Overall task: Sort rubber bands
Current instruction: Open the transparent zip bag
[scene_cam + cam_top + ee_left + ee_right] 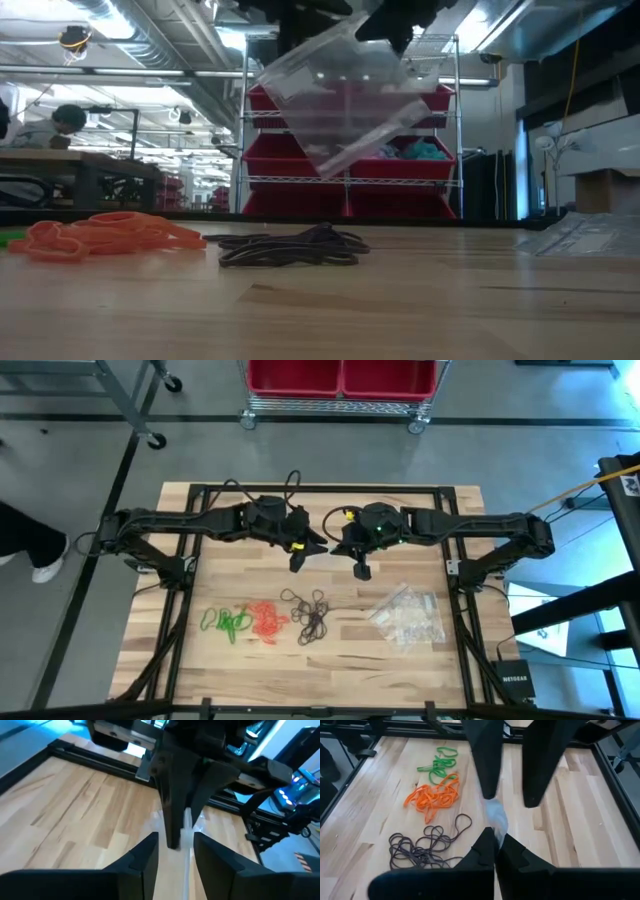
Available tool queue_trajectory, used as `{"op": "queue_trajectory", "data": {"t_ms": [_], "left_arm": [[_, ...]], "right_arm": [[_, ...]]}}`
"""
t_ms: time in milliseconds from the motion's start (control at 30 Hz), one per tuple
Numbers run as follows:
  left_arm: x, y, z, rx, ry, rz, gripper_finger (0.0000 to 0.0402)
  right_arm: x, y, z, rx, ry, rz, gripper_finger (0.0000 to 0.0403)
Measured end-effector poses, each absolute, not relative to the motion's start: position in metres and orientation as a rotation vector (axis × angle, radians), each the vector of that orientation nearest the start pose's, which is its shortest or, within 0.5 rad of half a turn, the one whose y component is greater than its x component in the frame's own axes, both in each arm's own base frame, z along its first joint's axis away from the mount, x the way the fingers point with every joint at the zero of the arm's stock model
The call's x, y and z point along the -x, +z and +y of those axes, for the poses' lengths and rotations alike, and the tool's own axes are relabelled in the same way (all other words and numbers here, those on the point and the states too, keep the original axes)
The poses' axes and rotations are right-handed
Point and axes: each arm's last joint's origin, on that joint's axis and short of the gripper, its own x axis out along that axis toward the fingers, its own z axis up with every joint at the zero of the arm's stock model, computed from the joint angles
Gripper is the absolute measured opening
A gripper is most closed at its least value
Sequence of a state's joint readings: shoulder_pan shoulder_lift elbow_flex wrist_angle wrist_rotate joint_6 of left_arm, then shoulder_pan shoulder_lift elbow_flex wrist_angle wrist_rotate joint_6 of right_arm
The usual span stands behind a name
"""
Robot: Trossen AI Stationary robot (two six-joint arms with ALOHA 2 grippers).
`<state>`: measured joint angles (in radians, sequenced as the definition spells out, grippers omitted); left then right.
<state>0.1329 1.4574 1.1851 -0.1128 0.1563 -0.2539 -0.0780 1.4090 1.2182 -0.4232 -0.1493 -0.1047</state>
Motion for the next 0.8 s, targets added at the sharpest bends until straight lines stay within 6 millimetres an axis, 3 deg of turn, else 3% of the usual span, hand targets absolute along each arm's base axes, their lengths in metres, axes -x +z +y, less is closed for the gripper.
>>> {"op": "queue_trajectory", "data": {"t_ms": [567, 800], "left_arm": [[-0.3357, 0.3184, 0.0402, 0.239, 0.03, 0.359, 0.0115], [-0.3355, 0.3179, 0.0401, 0.222, 0.027, 0.364, 0.0067]], "right_arm": [[-0.309, 0.323, -0.0199, 0.033, 0.099, 0.579, 0.0], [-0.3091, 0.3232, -0.02, 0.033, 0.099, 0.577, 0.0]]}}
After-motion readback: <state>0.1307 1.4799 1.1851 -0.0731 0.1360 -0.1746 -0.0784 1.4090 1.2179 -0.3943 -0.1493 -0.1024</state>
